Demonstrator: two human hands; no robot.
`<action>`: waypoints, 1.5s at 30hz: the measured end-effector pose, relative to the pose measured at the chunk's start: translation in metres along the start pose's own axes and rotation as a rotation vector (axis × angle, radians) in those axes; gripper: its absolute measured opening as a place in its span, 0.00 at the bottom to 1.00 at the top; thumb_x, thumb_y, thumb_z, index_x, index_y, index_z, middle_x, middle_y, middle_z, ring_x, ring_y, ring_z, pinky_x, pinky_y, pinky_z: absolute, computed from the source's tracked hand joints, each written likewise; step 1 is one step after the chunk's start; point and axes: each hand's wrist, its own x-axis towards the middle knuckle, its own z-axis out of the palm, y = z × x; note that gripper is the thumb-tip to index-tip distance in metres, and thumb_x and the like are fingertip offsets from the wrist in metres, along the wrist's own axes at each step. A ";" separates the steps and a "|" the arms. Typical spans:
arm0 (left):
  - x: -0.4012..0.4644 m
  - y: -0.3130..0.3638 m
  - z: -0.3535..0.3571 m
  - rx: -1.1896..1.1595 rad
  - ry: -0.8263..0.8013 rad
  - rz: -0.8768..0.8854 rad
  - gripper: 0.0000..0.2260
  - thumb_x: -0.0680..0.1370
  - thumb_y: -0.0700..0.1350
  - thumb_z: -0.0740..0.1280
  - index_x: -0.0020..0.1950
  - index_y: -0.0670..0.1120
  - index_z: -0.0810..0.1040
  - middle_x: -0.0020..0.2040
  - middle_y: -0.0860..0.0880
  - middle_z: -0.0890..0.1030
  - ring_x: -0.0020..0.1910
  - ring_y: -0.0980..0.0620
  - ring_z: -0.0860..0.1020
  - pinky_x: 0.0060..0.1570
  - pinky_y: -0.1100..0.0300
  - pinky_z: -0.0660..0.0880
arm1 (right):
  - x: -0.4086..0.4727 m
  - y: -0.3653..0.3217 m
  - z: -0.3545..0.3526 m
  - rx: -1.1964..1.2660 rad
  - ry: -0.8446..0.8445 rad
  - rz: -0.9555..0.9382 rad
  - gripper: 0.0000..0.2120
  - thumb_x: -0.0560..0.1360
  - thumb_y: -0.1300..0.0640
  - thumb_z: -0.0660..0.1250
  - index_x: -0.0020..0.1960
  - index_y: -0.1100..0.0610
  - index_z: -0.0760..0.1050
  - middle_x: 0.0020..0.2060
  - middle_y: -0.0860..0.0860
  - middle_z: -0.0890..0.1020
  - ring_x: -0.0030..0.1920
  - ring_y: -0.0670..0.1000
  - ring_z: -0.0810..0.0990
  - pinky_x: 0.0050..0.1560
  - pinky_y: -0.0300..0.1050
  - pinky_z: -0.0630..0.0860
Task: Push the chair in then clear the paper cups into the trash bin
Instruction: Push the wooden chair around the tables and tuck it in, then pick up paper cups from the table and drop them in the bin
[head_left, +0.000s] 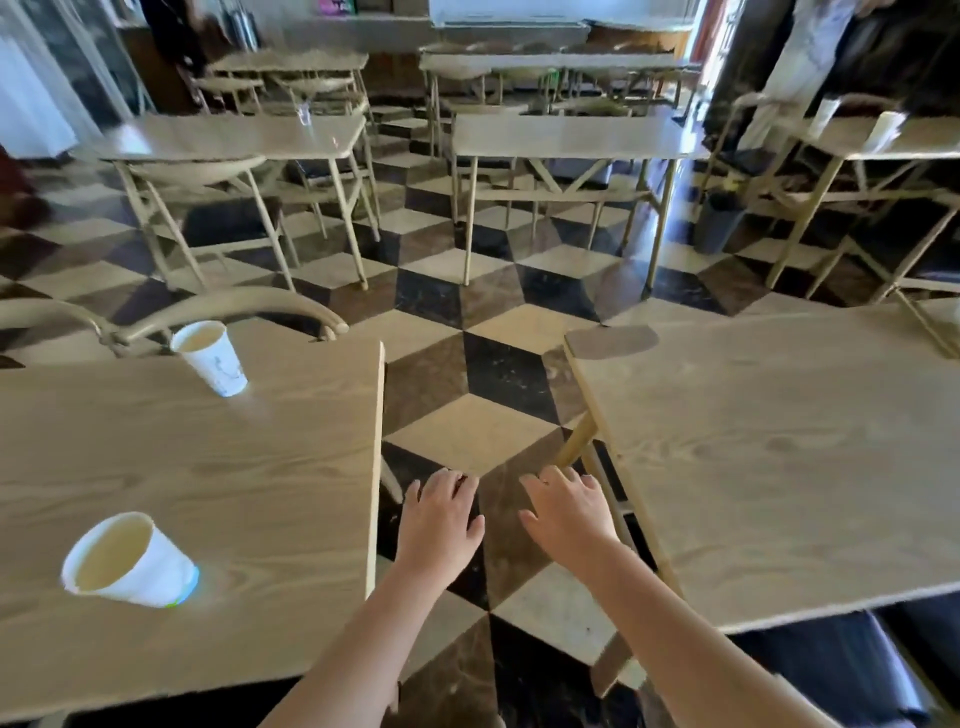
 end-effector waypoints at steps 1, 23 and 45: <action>0.014 -0.003 -0.001 0.011 -0.001 0.001 0.21 0.78 0.53 0.59 0.70 0.49 0.64 0.68 0.49 0.70 0.69 0.50 0.64 0.67 0.48 0.61 | 0.016 0.005 -0.005 0.000 0.013 -0.011 0.20 0.78 0.46 0.60 0.68 0.51 0.67 0.64 0.52 0.74 0.63 0.54 0.70 0.63 0.51 0.68; 0.129 -0.138 -0.020 0.037 0.166 -0.909 0.22 0.65 0.46 0.74 0.57 0.44 0.77 0.51 0.45 0.81 0.50 0.43 0.79 0.50 0.45 0.74 | 0.320 -0.112 -0.032 -0.126 0.012 -0.948 0.20 0.79 0.51 0.57 0.70 0.52 0.62 0.66 0.55 0.69 0.65 0.56 0.65 0.65 0.54 0.64; 0.110 -0.268 -0.046 0.144 0.346 -1.526 0.20 0.67 0.52 0.56 0.50 0.43 0.79 0.45 0.44 0.82 0.39 0.42 0.80 0.42 0.51 0.76 | 0.469 -0.312 -0.027 0.131 0.152 -1.368 0.15 0.58 0.65 0.74 0.44 0.61 0.79 0.33 0.57 0.79 0.32 0.58 0.77 0.30 0.47 0.71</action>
